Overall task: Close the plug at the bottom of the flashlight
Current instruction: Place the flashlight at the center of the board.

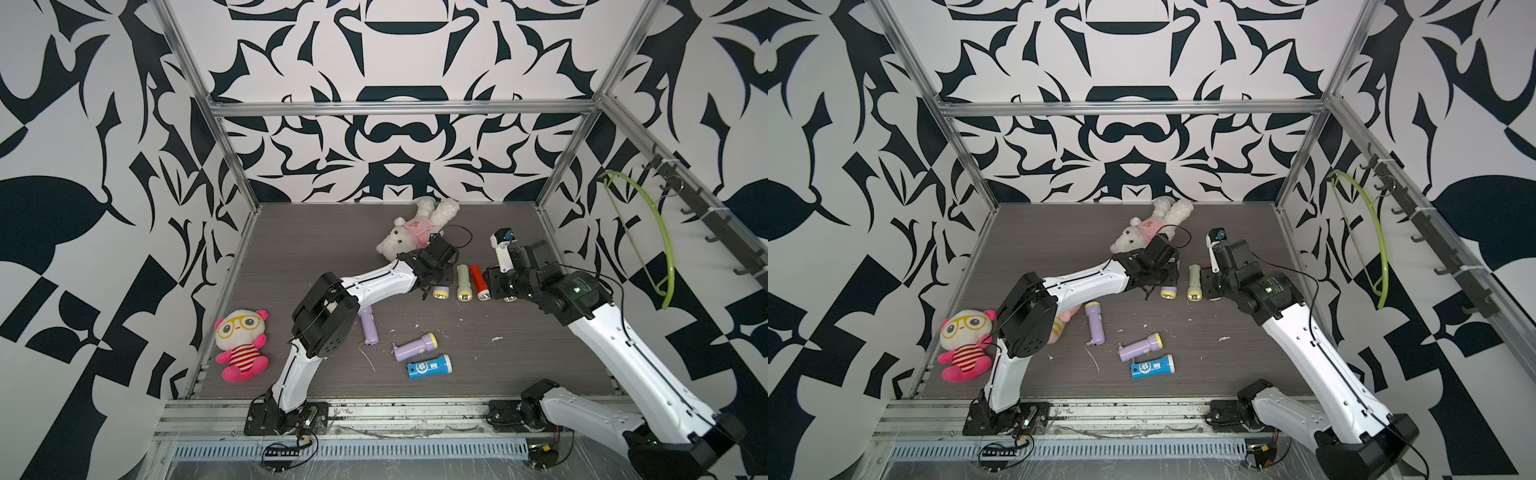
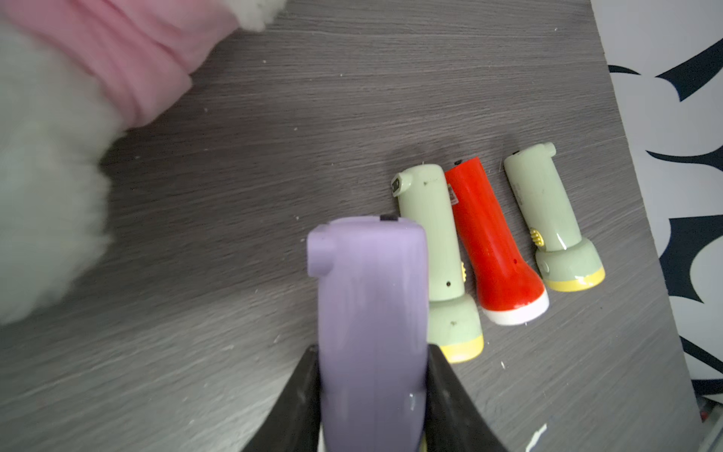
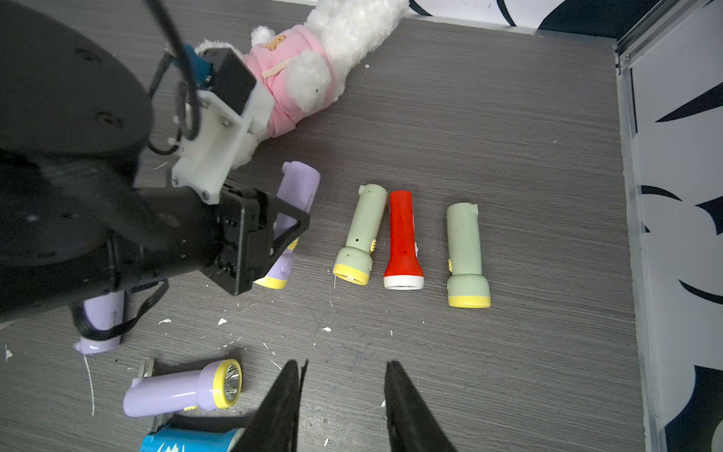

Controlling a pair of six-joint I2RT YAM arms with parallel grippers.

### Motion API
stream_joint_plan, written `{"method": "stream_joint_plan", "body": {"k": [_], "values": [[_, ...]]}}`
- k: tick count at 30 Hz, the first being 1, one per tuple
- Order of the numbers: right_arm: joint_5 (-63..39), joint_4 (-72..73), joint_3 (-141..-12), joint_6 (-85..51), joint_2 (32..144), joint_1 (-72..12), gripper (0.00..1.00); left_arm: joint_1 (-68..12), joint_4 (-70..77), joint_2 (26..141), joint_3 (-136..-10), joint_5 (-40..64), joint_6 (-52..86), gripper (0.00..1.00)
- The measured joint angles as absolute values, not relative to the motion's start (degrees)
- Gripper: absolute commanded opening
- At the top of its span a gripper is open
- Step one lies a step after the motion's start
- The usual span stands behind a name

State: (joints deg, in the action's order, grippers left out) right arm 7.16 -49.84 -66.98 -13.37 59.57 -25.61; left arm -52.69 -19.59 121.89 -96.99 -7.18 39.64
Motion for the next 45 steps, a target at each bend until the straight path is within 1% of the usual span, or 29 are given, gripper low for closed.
{"method": "stream_joint_plan", "body": {"k": [6,9,18,19,20,23,24,29,38,41,45], "values": [[7.2,-49.8,-66.3,-13.4,59.6,-25.6,0.39,-52.7,-20.9,128.1,-103.2,-5.8,39.8,0.13],[7.2,-49.9,-66.3,-13.4,59.6,-25.6,0.39,-52.7,-21.7,130.2,-104.3,-5.1,40.3,0.17],[7.2,-49.8,-66.2,-13.4,59.6,-25.6,0.39,-52.4,-23.0,132.4,-104.9,-4.1,41.2,0.19],[7.2,-49.8,-66.2,-13.4,59.6,-25.6,0.39,-52.3,-23.0,132.5,-104.9,-4.0,41.3,0.21],[7.2,-49.8,-66.2,-13.4,59.6,-25.6,0.39,-52.2,-23.0,132.5,-104.9,-4.0,41.4,0.25],[7.2,-49.8,-65.9,-13.4,59.6,-25.6,0.39,-52.1,-23.0,132.5,-104.9,-3.7,41.7,0.44],[7.2,-49.8,-65.9,-13.4,59.6,-25.6,0.4,-52.0,-23.0,132.5,-104.9,-3.7,41.7,0.47],[7.2,-49.5,-65.8,-13.4,59.6,-25.6,0.39,-51.5,-22.9,132.5,-104.9,-3.6,42.0,0.54],[7.2,-49.4,-65.1,-13.4,59.6,-25.6,0.39,-51.3,-21.7,132.4,-104.2,-3.4,42.0,0.55],[7.2,-49.4,-65.0,-13.4,59.6,-25.6,0.39,-51.3,-20.8,131.3,-101.4,-3.4,42.0,0.55],[7.2,-49.3,-65.0,-13.4,59.6,-25.6,0.39,-51.4,-20.4,126.6,-96.3,-4.0,41.8,0.55]]}}
